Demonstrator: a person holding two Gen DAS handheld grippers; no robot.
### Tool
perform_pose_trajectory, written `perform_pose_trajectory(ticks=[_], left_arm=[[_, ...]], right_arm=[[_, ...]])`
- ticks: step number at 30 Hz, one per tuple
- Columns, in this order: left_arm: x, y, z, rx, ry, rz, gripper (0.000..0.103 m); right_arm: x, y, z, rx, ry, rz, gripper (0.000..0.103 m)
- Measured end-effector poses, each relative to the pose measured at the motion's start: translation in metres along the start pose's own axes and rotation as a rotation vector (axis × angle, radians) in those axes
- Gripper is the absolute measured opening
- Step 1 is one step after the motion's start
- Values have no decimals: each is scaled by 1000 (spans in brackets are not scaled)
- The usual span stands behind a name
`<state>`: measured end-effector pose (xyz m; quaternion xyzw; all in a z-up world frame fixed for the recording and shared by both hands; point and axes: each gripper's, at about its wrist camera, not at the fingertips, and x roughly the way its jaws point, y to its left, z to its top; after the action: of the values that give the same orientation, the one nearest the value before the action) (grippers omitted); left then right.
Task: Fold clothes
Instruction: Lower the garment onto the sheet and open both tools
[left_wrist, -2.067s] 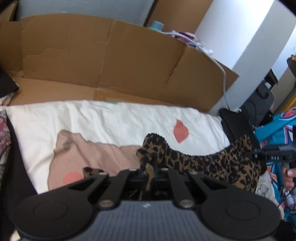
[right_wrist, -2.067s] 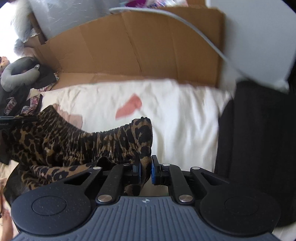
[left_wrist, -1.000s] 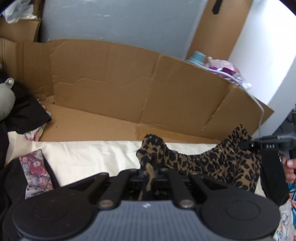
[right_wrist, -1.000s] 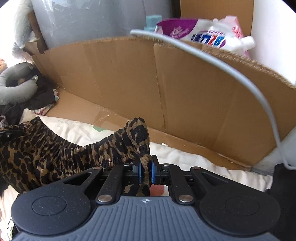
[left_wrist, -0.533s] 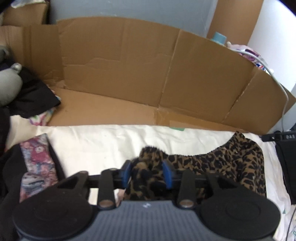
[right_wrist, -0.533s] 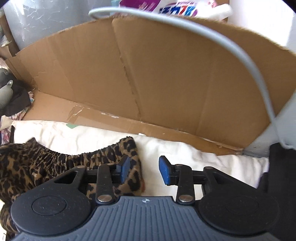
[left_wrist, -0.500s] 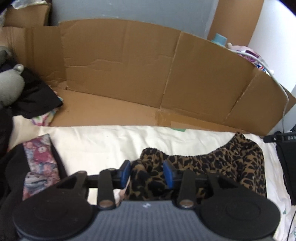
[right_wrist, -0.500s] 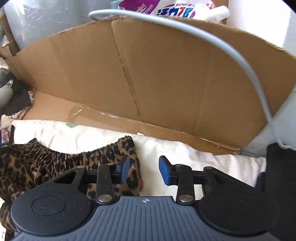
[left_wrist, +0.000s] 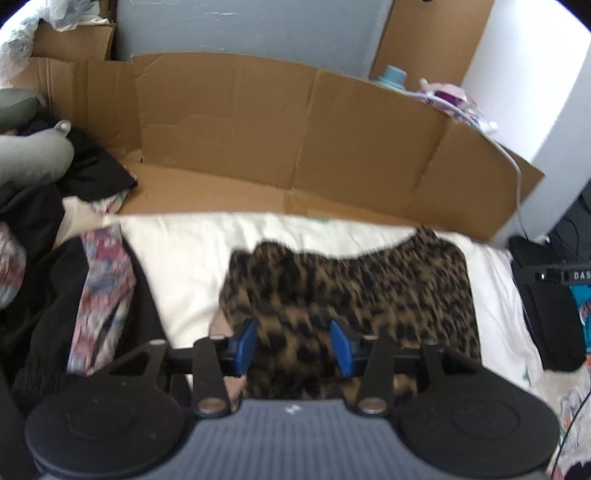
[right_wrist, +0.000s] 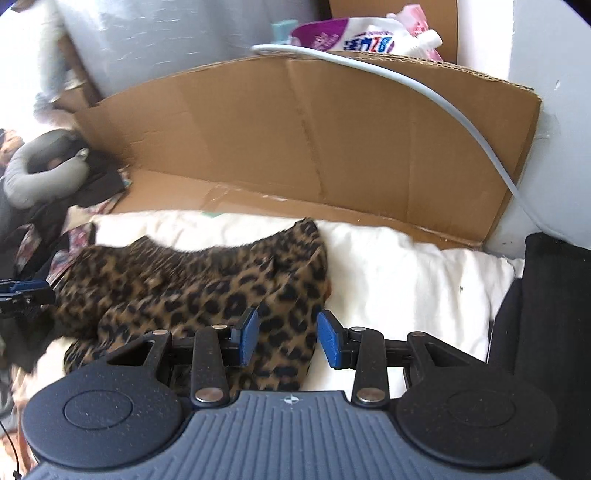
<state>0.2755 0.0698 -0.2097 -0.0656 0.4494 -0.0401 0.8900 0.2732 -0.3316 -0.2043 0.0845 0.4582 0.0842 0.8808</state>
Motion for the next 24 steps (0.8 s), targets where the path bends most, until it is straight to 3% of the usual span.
perform_pose_trajectory(ticks=[9,10,12,15,21,24], left_arm=[[-27,-32,-39,50,-8,-119,49],[-25,-35,-44,35,7,-133,49],[-20,-41,-55,4,35,-161,49],[-10,-51,-70,-2,83,-191,47],[15,-66,-90,-30,143,-233,47],[27,-70,-92,-31,158,-178,47]], right_arm=[[-63,0,-60,42,-119,49,45],[-71,0,-69,53,-137,48,47],[-85,0,-86,54,-159,31,64],[-102,3,-108,22,-189,25,72],[-102,6,-140,29,-126,75,73],[-98,6,-149,94,-115,127,73]])
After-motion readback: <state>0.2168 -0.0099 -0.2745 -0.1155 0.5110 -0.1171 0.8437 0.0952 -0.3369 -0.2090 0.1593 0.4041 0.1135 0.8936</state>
